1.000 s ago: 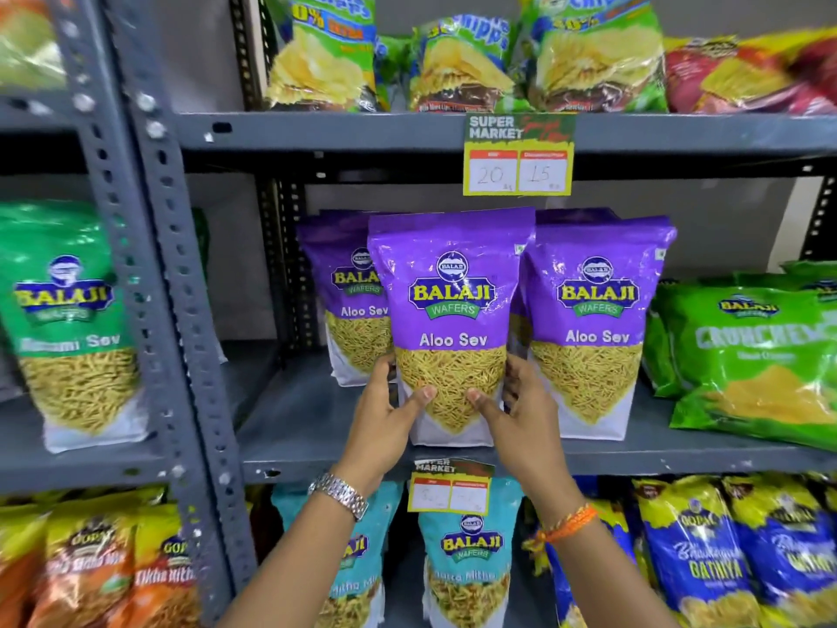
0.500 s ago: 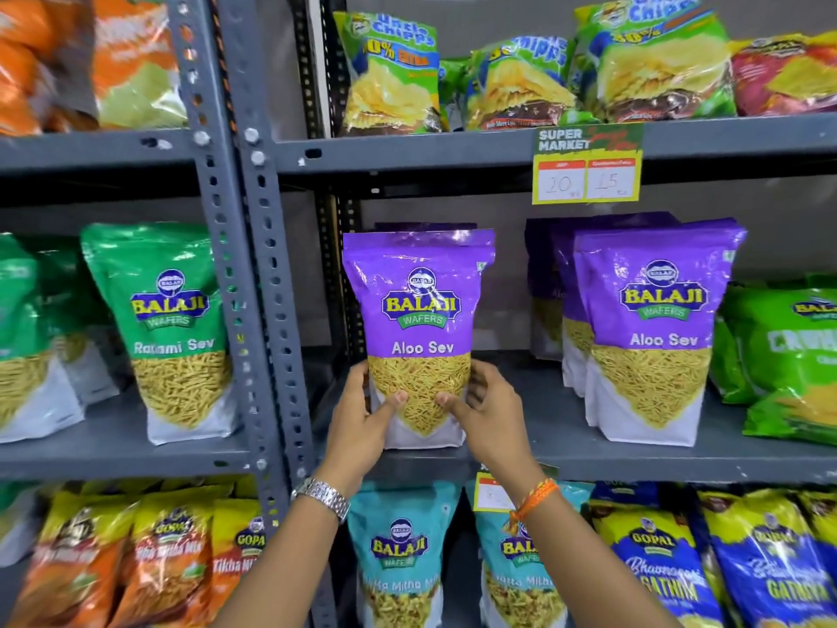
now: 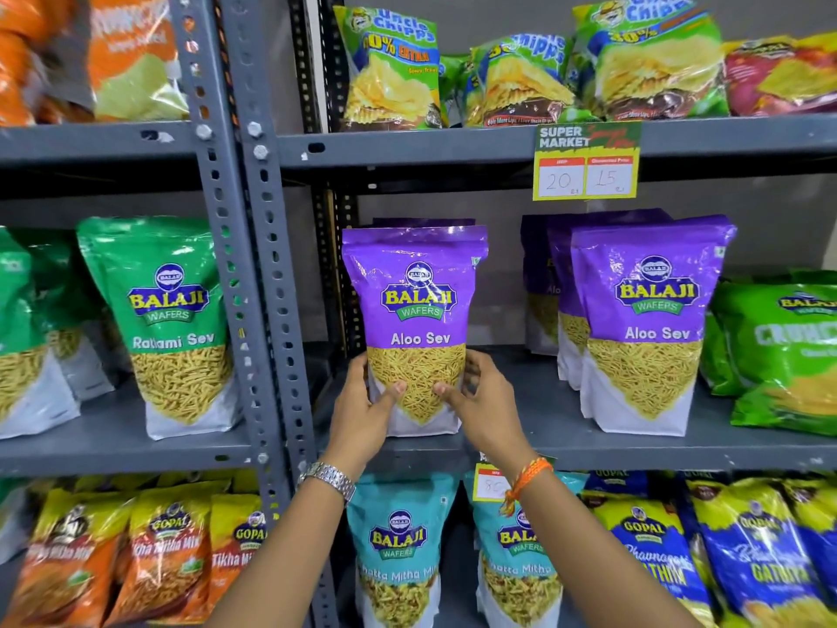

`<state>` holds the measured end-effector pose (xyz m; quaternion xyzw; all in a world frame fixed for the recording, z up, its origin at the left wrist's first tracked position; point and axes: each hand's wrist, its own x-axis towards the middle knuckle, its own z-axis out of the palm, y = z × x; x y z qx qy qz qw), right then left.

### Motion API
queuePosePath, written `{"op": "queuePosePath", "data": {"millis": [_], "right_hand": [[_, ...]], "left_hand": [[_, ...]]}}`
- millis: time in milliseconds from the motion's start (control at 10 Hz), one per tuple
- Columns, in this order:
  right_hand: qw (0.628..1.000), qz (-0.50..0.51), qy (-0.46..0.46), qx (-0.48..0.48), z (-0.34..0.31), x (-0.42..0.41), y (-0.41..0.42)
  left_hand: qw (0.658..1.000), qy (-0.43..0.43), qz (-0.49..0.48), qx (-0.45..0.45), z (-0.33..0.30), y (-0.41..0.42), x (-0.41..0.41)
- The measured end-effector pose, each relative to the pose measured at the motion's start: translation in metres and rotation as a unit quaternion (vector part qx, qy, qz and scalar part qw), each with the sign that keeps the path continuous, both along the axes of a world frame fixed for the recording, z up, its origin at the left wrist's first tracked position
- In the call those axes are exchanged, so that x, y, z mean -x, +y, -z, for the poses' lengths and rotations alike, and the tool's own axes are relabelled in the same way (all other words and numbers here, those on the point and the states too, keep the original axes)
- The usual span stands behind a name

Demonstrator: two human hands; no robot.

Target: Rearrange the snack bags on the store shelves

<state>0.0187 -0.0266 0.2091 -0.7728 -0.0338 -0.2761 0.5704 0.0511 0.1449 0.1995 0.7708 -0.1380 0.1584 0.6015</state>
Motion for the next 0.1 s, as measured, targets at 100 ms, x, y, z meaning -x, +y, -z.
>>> {"op": "queuePosePath", "data": {"millis": [100], "right_hand": [[1.000, -0.014, -0.004, -0.010, -0.0083, 0.0081, -0.0019]], "left_hand": [[1.000, -0.017, -0.018, -0.001, -0.0011, -0.0021, -0.0005]]}}
